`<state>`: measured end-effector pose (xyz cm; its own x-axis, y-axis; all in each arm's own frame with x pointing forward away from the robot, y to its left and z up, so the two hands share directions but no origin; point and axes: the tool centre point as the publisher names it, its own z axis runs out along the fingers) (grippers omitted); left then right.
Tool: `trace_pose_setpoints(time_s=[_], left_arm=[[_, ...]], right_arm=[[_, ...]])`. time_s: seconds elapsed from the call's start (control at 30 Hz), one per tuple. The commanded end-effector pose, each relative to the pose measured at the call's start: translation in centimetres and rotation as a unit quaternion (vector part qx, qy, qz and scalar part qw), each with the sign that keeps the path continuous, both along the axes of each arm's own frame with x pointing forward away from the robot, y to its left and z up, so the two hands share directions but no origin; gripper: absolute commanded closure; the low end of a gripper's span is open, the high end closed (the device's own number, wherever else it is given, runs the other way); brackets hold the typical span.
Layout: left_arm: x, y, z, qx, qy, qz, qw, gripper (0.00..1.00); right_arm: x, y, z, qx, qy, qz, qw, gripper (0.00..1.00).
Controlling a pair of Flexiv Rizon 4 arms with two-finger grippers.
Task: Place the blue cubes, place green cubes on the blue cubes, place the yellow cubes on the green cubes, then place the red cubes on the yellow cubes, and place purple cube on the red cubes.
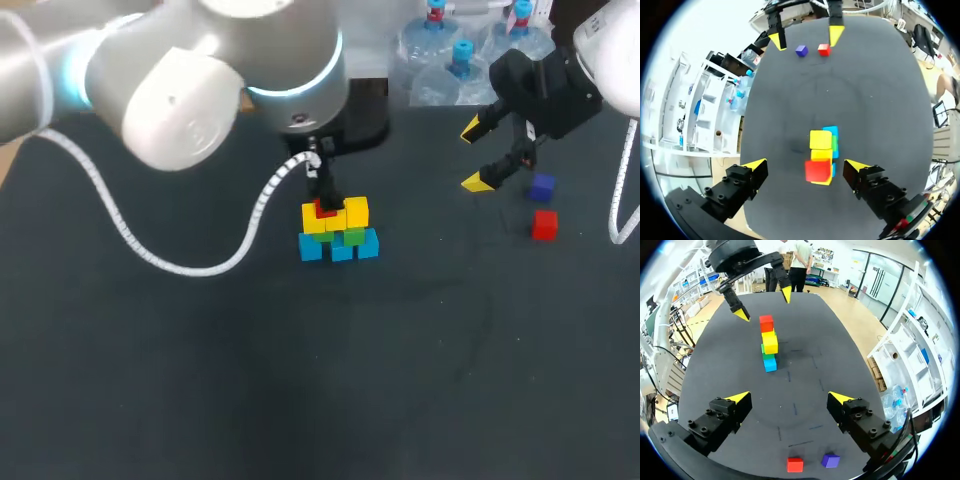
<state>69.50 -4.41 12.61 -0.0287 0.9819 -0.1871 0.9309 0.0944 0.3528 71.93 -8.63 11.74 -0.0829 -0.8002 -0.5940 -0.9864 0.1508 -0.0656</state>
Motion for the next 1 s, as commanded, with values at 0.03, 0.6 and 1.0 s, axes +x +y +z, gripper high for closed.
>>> trace_pose_setpoints(time_s=[0.03,0.6,1.0], left_arm=[[0.0,1.1,0.2,-0.058,0.018,-0.040,0.997,0.00],[-2.9,6.7,0.2,-0.114,0.045,-0.017,0.992,0.00],[-3.5,9.8,0.6,-0.247,-0.023,-0.027,0.968,0.00]], right_arm=[[0.0,0.0,0.0,0.000,0.000,0.000,1.000,0.00],[0.0,0.0,0.0,0.000,0.000,0.000,1.000,0.00],[0.0,0.0,0.0,0.000,0.000,0.000,1.000,0.00]])
